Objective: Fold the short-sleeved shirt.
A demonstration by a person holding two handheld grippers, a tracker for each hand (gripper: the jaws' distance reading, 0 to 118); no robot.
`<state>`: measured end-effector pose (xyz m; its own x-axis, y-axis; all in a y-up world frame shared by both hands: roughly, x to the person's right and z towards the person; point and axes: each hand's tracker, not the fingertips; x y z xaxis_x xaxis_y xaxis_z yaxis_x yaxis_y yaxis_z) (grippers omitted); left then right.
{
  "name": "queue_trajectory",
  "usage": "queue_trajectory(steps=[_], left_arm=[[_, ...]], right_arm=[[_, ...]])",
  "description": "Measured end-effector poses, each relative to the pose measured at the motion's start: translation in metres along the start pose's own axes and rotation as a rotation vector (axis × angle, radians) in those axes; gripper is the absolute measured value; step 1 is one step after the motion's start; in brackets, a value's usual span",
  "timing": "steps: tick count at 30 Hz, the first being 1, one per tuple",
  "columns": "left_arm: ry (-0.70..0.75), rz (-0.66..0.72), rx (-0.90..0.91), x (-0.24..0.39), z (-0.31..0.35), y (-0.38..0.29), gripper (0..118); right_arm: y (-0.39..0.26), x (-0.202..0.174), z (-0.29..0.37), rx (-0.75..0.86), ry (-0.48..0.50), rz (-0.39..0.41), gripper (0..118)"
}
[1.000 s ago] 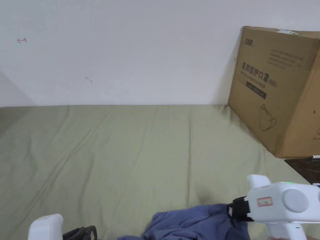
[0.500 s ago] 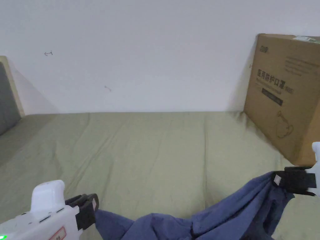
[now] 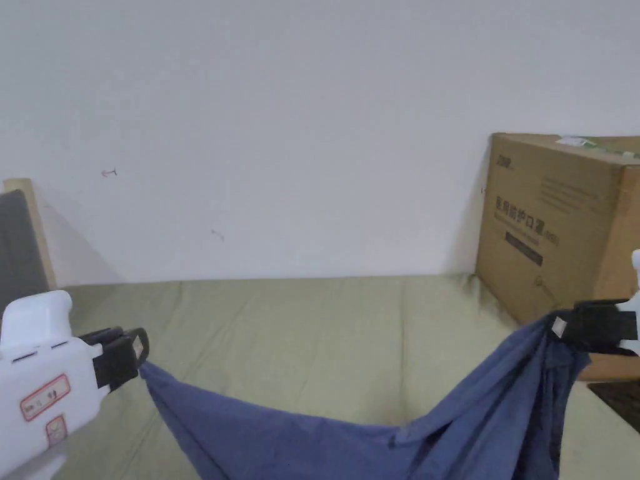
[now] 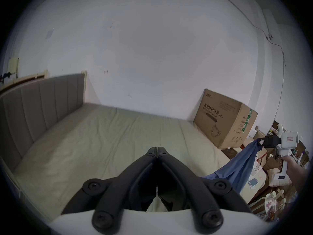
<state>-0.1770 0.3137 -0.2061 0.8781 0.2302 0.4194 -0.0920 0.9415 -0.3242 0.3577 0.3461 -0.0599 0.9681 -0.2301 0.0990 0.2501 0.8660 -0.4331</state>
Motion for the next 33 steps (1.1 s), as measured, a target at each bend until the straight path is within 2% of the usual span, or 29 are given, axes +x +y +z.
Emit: queue_trajectory(steps=[6, 9, 13, 18, 21, 24, 27, 29, 31, 33], left_arm=[[0.008, -0.007, 0.081, -0.002, -0.006, 0.088, 0], [0.012, -0.012, 0.089, 0.01, -0.009, 0.122, 0], [0.055, -0.057, 0.123, 0.011, -0.034, 0.167, 0], [0.093, -0.052, 0.175, -0.006, -0.087, 0.215, 0], [0.101, -0.042, 0.185, 0.015, -0.097, 0.208, 0], [0.116, -0.042, 0.16, 0.006, -0.12, 0.186, 0], [0.111, 0.002, 0.075, -0.008, -0.133, 0.133, 0], [0.126, 0.026, 0.008, -0.031, -0.151, 0.09, 0], [0.114, 0.047, -0.052, -0.039, -0.149, 0.037, 0], [0.106, 0.033, -0.127, -0.047, -0.137, -0.017, 0]], right_arm=[[0.077, -0.019, 0.012, 0.079, 0.006, 0.047, 12], [0.114, -0.021, 0.004, 0.109, 0.005, 0.031, 12], [0.158, -0.025, -0.017, 0.144, -0.043, 0.072, 12], [0.199, -0.015, -0.057, 0.204, -0.068, 0.024, 12], [0.214, 0.003, -0.094, 0.211, -0.079, -0.012, 12], [0.194, 0.011, -0.125, 0.193, -0.114, -0.001, 12], [0.139, 0.024, -0.158, 0.145, -0.139, -0.002, 12], [0.085, 0.036, -0.179, 0.091, -0.147, -0.01, 12], [0.025, 0.048, -0.191, 0.032, -0.143, -0.039, 12], [-0.042, 0.051, -0.19, -0.036, -0.151, -0.037, 12]])
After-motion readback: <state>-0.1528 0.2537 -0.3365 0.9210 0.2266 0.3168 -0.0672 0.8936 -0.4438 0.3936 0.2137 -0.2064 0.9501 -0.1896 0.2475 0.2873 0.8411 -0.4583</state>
